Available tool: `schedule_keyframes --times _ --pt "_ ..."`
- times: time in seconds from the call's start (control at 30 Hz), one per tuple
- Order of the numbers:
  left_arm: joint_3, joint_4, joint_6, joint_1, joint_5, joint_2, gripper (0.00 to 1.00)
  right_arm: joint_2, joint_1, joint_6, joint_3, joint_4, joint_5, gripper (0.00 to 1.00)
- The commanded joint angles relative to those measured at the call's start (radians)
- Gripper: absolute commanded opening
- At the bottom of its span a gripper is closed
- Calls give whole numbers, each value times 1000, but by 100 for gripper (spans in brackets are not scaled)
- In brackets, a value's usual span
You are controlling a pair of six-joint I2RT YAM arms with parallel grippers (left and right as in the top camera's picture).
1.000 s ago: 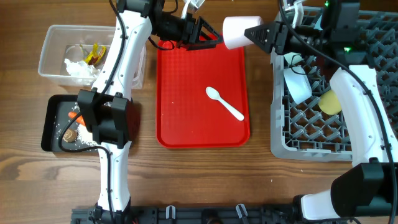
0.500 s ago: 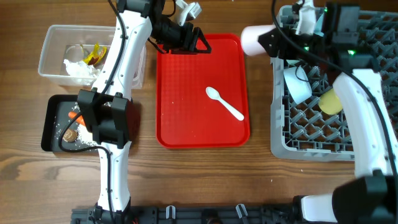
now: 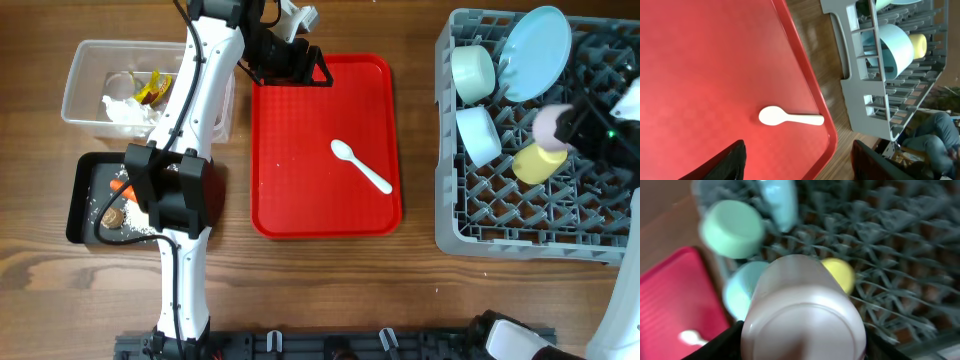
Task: Sort waste into correct bins and load items into the dishwasher rack
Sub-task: 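Lower the pink cup into the rack with the right gripper, release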
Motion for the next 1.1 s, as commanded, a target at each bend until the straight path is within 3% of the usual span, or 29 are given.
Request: schedule_keyframes --times 0.0,0.43,0.73,1.07 --pt "4 3 6 -6 -7 -2 67 -2 -24 62 5 -24 175 58" --pt "4 9 6 -6 -74 -2 69 26 -43 148 -25 -209 249 61" --pt "4 16 6 -6 -74 15 69 34 -38 162 -217 -111 188 61" --pt "4 17 6 -6 -79 15 72 97 -11 166 -246 -88 175 65"
